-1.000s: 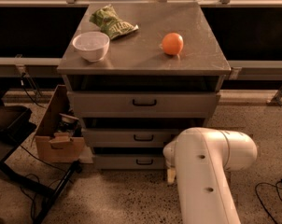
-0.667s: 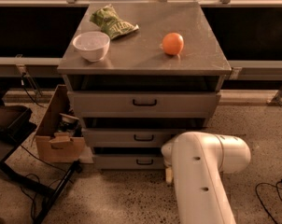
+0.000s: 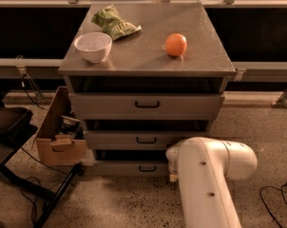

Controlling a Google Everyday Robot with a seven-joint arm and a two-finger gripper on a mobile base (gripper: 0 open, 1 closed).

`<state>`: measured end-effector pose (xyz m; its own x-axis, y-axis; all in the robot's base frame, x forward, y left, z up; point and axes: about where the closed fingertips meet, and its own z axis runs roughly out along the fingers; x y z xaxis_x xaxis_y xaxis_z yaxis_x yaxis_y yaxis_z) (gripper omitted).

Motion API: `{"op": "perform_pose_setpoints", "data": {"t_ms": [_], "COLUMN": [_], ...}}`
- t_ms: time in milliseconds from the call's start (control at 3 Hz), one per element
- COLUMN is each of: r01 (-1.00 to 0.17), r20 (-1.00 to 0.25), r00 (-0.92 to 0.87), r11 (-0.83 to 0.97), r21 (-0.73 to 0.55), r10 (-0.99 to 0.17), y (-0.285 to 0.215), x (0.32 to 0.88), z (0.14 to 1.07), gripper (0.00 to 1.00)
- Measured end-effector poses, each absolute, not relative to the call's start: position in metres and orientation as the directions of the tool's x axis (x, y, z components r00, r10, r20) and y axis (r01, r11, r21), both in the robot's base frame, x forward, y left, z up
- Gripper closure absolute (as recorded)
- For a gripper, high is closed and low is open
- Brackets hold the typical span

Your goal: Open bottom drawer

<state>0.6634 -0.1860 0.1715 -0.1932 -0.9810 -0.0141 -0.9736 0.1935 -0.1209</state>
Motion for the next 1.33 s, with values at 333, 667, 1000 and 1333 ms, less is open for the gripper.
{"op": "perform_pose_setpoints", "data": {"t_ms": [333, 667, 1000, 1333], "r01": [-0.972, -0.972, -0.972, -0.972], "r20": [-0.013, -0.013, -0.013, -0.013], "r00": [-0.201, -0.201, -0.201, -0.201], "r11": [0.201, 0.201, 0.201, 0.201], "r21": [-0.122, -0.122, -0.122, -0.122], "r10": [-0.979, -0.979, -0.979, -0.979], "y": [-0.1887, -0.1888, -0.1888, -0.1888], "x": [0.6616, 0.6622, 0.6623, 0.6623], "z": [0.1782, 0.1838, 0.1871, 0.1871], "gripper": [0.70, 0.65, 0.42, 0.18]}}
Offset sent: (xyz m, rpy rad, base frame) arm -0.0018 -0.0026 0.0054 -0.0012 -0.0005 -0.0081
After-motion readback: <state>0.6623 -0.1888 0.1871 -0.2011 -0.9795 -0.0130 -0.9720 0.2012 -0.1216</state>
